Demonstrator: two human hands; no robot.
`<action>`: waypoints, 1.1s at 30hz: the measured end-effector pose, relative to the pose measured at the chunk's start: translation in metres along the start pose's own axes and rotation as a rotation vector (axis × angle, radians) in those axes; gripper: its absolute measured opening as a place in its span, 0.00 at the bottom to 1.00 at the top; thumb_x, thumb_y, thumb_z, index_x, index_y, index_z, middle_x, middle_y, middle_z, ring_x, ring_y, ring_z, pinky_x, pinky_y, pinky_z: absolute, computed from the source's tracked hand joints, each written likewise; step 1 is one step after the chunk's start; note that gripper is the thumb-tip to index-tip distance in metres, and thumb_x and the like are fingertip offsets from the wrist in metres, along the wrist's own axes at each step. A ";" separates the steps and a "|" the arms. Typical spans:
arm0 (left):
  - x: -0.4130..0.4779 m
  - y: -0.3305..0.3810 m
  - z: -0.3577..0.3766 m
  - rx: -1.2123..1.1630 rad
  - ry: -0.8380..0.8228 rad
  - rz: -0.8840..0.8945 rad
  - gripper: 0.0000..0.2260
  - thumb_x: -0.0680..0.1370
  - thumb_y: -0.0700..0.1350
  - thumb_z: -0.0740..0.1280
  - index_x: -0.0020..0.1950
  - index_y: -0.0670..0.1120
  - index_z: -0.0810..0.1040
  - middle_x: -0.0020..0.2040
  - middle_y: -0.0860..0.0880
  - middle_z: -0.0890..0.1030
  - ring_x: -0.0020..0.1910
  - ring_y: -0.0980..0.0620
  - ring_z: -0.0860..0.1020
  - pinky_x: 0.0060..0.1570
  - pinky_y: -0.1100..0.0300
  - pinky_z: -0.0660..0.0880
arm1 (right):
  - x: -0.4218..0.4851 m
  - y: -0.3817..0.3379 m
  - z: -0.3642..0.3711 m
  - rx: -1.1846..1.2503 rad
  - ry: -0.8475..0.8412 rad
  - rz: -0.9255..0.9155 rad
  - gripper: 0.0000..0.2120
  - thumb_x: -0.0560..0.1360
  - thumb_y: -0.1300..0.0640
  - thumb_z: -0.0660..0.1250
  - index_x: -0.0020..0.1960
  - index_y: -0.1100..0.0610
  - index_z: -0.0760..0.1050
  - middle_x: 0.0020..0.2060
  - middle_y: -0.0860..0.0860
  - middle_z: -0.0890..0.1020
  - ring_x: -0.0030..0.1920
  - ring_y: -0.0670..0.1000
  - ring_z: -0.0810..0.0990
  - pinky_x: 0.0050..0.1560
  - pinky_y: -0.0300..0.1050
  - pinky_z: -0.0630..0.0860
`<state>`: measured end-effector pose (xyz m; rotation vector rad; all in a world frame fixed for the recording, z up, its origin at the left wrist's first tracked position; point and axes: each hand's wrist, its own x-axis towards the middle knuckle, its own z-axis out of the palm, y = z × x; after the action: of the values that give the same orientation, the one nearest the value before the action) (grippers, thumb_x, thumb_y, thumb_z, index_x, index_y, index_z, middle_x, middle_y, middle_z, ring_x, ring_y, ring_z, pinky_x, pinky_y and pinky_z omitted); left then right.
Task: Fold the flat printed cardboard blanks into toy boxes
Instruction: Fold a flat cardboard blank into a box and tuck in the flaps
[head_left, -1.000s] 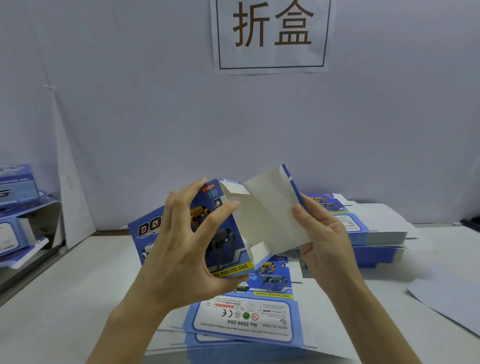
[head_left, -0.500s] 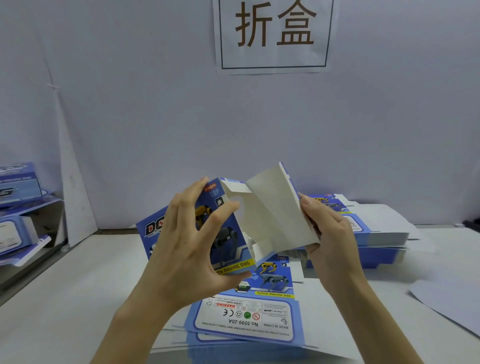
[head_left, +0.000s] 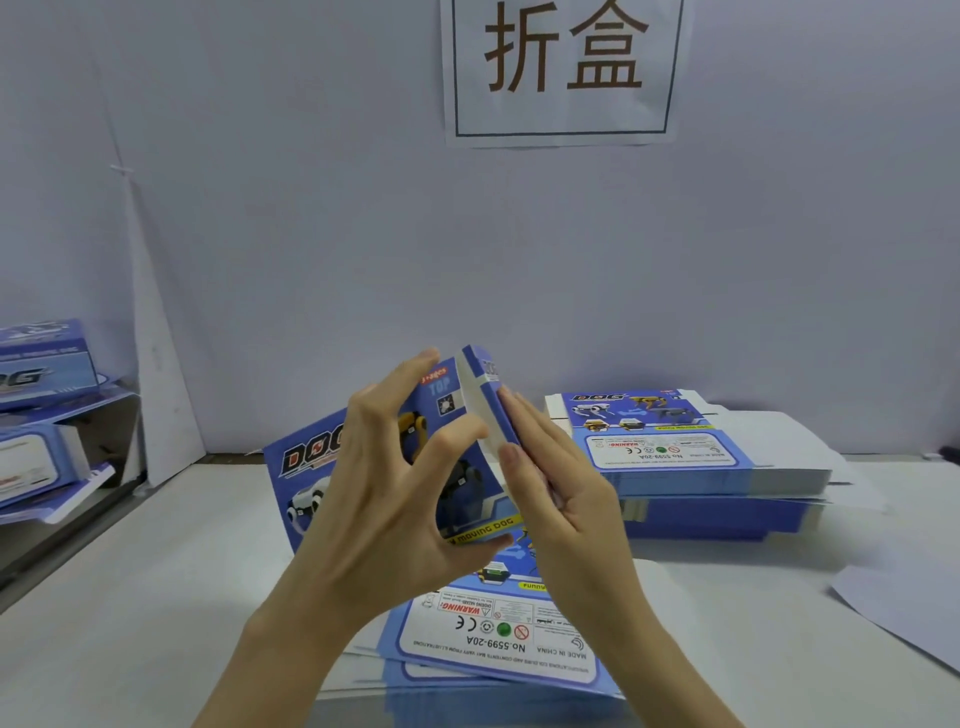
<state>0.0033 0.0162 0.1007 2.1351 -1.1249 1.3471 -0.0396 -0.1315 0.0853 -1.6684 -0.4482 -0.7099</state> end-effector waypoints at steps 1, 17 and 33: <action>0.000 0.000 0.000 -0.003 0.006 -0.002 0.32 0.67 0.68 0.68 0.62 0.50 0.66 0.70 0.44 0.59 0.64 0.39 0.71 0.56 0.50 0.76 | -0.001 -0.001 0.001 -0.013 0.001 0.004 0.18 0.77 0.48 0.59 0.66 0.35 0.68 0.69 0.40 0.70 0.67 0.33 0.67 0.55 0.29 0.74; 0.014 0.028 -0.027 -0.174 0.149 -0.320 0.43 0.66 0.73 0.63 0.76 0.55 0.55 0.76 0.50 0.53 0.74 0.57 0.54 0.67 0.69 0.58 | 0.005 -0.027 -0.016 0.086 0.022 -0.276 0.19 0.72 0.52 0.70 0.63 0.50 0.75 0.64 0.47 0.74 0.68 0.54 0.71 0.57 0.42 0.75; 0.017 0.027 -0.033 -0.330 0.171 -0.333 0.39 0.70 0.59 0.68 0.76 0.45 0.58 0.76 0.49 0.62 0.74 0.57 0.60 0.70 0.66 0.61 | 0.009 -0.034 -0.025 -0.139 0.176 -0.406 0.10 0.78 0.56 0.61 0.57 0.49 0.78 0.60 0.49 0.77 0.63 0.46 0.76 0.57 0.34 0.70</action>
<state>-0.0332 0.0149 0.1281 1.8313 -0.8141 1.0834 -0.0596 -0.1489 0.1190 -1.6419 -0.6308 -1.2004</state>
